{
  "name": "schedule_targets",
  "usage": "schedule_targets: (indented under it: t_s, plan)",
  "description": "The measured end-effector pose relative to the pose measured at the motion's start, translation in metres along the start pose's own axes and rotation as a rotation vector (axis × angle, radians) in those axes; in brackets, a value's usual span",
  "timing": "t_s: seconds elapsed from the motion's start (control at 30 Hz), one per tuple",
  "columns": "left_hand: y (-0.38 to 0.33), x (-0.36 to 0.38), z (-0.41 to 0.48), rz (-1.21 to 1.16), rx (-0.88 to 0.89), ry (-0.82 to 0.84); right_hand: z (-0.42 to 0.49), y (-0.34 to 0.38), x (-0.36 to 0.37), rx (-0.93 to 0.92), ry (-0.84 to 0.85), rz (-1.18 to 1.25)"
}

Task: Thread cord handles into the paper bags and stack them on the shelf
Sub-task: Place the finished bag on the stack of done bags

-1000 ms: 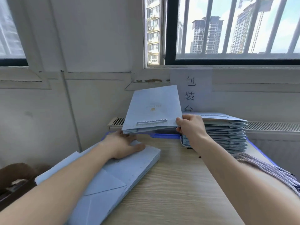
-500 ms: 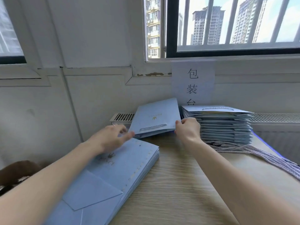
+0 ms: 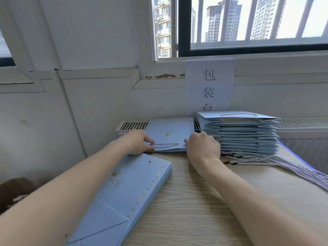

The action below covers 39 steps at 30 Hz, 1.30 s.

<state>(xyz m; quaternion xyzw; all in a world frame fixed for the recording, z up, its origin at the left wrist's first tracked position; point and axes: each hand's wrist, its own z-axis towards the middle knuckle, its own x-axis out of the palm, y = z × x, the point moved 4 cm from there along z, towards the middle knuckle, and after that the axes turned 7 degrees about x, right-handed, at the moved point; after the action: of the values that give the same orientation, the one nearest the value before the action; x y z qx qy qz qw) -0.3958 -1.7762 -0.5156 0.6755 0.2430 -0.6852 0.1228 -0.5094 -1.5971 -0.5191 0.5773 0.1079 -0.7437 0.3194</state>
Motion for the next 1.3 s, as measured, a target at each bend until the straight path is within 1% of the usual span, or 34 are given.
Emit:
schedule_targets:
  t_s: [0.07,0.13,0.27,0.33,0.43,0.5,0.63,0.77,0.9,1.07,1.17,1.3]
  plan:
    - [0.002,0.001,0.001,-0.038,-0.018,-0.026,-0.001,0.006,-0.004,-0.044,-0.019,-0.023]
    - [0.001,0.002,0.002,-0.071,-0.028,-0.038,0.0,0.014,0.0,-0.095,0.0,-0.007]
    - [0.0,0.0,0.006,-0.128,-0.033,-0.039,0.001,0.021,0.016,-0.14,0.044,0.146]
    - [0.001,0.0,0.009,-0.152,-0.049,-0.067,0.004,0.023,0.021,-0.141,0.065,0.216]
    - [-0.001,0.004,0.016,-0.164,-0.04,-0.091,0.008,0.021,0.029,-0.05,0.136,0.319]
    - [-0.003,0.006,0.019,-0.12,-0.028,-0.104,0.011,0.017,0.037,0.006,0.162,0.357]
    - [-0.009,0.007,0.021,-0.064,-0.031,-0.093,0.012,0.016,0.042,0.048,0.175,0.404]
    - [-0.002,0.0,0.017,-0.156,-0.029,-0.075,0.01,0.01,0.036,0.048,0.19,0.478]
    - [-0.002,-0.001,0.015,-0.188,0.005,-0.056,0.013,0.003,0.029,0.026,0.149,0.42]
    - [-0.001,0.004,0.018,-0.154,0.023,-0.093,0.0,0.013,0.03,-0.062,0.08,0.215]
    - [0.001,0.006,0.018,-0.161,0.025,-0.094,-0.001,0.015,0.031,-0.083,0.107,0.173]
    - [0.009,0.002,0.014,-0.185,0.06,-0.026,0.001,0.008,0.031,-0.085,0.116,0.158]
